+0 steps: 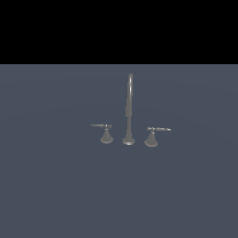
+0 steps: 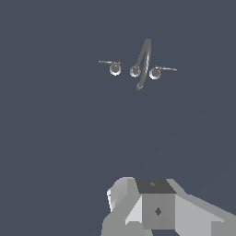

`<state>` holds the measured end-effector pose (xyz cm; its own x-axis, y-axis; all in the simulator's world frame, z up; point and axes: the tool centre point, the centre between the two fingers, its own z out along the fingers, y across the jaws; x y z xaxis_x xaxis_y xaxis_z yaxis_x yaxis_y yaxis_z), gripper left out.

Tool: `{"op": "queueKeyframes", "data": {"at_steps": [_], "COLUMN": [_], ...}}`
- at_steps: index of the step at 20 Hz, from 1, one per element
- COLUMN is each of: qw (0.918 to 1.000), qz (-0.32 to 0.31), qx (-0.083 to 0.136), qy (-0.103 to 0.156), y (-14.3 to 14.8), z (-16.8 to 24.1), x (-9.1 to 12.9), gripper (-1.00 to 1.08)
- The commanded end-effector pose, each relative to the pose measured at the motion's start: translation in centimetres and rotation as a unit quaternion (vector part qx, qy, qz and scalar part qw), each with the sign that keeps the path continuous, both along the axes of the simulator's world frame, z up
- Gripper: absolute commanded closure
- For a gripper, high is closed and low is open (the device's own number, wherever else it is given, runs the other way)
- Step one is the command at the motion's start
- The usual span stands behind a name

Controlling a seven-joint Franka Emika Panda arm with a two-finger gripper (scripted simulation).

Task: Turn on the faucet by rotating a designated handle.

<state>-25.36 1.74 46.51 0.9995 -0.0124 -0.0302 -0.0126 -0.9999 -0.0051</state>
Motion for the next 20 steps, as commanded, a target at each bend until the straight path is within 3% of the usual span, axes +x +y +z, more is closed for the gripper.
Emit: {"op": "queueKeyframes", "data": {"at_steps": [1, 11, 20], "qw": [0.9999, 0.9954, 0.9805], "qz": [-0.011, -0.096, -0.196], "qx": [0.000, -0.001, -0.002], "qy": [0.000, -0.001, -0.001], "y": [0.4, 3.2, 6.1], "z": [-0.6, -4.6, -9.5], "x": [0.2, 1.9, 4.6], "gripper": [1.08, 1.08, 1.08]}}
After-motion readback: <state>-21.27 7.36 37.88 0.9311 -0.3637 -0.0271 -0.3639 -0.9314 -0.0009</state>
